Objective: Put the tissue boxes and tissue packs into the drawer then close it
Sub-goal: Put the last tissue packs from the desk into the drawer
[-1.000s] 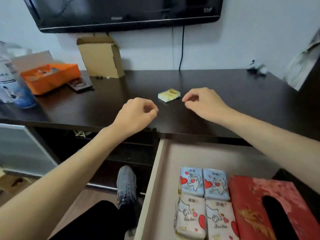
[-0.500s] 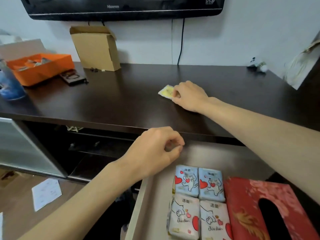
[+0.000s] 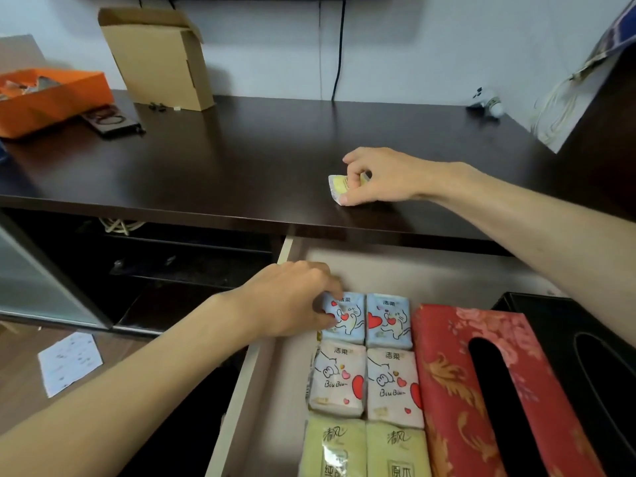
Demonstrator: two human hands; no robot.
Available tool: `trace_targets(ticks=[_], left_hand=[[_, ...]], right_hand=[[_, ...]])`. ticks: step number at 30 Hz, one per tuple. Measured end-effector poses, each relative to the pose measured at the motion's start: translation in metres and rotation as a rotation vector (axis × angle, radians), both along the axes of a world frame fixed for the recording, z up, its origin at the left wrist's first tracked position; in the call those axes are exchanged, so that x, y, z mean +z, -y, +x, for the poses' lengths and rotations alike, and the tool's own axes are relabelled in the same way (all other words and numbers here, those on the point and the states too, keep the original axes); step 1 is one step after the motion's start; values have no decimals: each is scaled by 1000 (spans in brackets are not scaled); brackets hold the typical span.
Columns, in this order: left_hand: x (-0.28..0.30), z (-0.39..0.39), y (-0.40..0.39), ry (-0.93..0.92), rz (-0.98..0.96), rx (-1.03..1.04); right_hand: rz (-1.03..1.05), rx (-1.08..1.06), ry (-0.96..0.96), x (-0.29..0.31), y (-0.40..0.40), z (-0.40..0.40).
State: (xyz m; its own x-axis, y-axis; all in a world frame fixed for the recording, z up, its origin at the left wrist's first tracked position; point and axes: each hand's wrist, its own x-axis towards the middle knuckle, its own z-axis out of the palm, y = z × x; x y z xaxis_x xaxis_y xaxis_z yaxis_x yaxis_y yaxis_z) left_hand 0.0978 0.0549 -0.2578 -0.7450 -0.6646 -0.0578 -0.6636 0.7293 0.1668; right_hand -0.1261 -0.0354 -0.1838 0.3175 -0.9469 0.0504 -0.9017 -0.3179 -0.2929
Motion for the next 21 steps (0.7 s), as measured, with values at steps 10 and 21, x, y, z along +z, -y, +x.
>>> trace_targets(ticks=[10,21], left_hand=[[0,1,0,50,-14,-44],[-1,2,-2,49,-55,-67]], right_hand=[[-150,37,-38,6,-91,-24],[38,-21,4,-48,-175,-14]])
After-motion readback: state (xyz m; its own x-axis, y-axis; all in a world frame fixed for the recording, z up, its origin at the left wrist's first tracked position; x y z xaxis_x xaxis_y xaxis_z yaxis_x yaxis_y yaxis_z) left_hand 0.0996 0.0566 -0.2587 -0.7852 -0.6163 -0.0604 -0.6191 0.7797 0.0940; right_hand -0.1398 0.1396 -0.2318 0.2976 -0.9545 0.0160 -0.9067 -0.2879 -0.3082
